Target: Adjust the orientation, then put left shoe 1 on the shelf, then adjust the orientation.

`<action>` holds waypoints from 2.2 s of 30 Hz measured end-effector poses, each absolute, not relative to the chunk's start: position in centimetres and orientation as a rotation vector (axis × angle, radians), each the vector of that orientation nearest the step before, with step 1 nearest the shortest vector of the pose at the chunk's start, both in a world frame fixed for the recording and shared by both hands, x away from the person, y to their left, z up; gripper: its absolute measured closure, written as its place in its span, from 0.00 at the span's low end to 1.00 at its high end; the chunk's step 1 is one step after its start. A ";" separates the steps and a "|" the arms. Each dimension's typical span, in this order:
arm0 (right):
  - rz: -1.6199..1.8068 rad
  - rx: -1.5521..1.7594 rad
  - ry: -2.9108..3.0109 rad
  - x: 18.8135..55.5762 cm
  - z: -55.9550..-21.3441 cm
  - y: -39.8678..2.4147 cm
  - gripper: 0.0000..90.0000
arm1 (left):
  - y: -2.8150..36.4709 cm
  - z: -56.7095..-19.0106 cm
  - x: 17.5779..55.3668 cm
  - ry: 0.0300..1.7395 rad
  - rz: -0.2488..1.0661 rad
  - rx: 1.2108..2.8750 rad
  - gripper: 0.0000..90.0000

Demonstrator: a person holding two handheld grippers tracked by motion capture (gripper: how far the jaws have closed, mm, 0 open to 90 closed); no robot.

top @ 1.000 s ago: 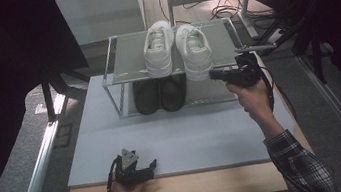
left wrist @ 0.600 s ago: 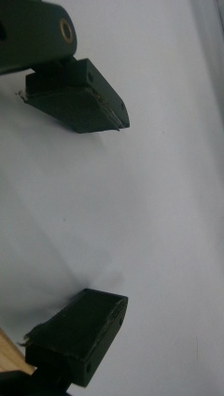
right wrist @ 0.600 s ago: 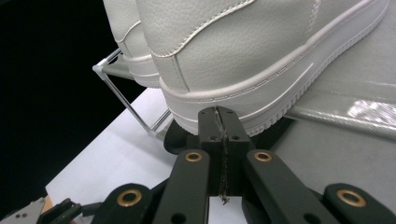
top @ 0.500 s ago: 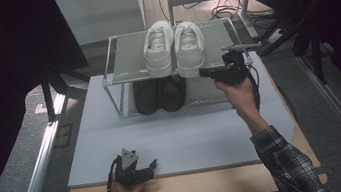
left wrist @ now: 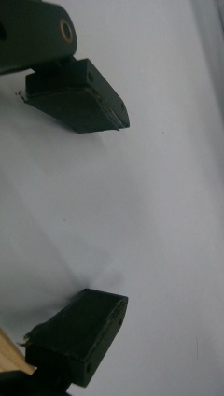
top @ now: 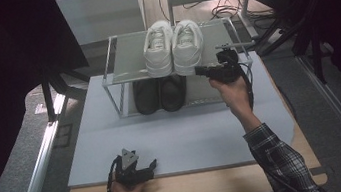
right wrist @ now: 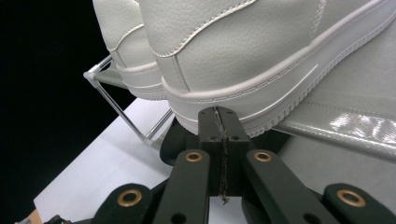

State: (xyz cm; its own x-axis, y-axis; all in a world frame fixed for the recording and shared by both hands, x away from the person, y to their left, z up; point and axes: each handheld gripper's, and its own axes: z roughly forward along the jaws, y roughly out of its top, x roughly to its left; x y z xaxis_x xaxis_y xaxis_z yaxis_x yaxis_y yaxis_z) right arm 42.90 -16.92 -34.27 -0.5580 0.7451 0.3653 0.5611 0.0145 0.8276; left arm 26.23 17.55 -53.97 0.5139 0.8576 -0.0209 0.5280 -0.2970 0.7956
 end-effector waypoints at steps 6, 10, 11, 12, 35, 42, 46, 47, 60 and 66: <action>1.567 1.365 2.105 43.1 -34.3 -16.1 0.99 | 17.6 -54.0 26.2 1.132 0.535 1.974 0.15; 1.566 1.372 2.102 43.2 -34.4 -16.0 0.99 | 17.6 -54.0 26.2 1.133 0.535 1.974 0.15; 1.568 1.370 2.105 43.2 -34.4 -16.1 0.99 | 17.6 -54.0 26.2 1.132 0.535 1.974 0.15; 1.572 1.369 2.107 43.2 -34.4 -16.2 0.99 | 17.6 -54.0 26.2 1.132 0.535 1.974 0.15; 1.537 1.305 2.159 42.1 -34.2 -17.3 0.83 | 17.6 -54.0 26.2 1.133 0.534 1.974 0.15; 1.502 1.257 2.166 41.6 -34.3 -17.5 0.74 | 17.6 -54.0 26.2 1.133 0.535 1.974 0.15; 1.505 1.247 2.168 41.4 -34.5 -17.7 0.71 | 17.6 -54.0 26.2 1.133 0.534 1.975 0.15; 1.502 1.243 2.171 41.2 -34.5 -17.8 0.70 | 17.6 -54.0 26.2 1.132 0.535 1.975 0.15; 1.460 1.180 2.196 39.4 -34.8 -18.9 0.62 | 17.6 -54.0 26.2 1.133 0.535 1.975 0.15; 1.396 1.111 2.196 38.0 -34.8 -19.7 0.48 | 17.6 -54.0 26.2 1.134 0.535 1.974 0.15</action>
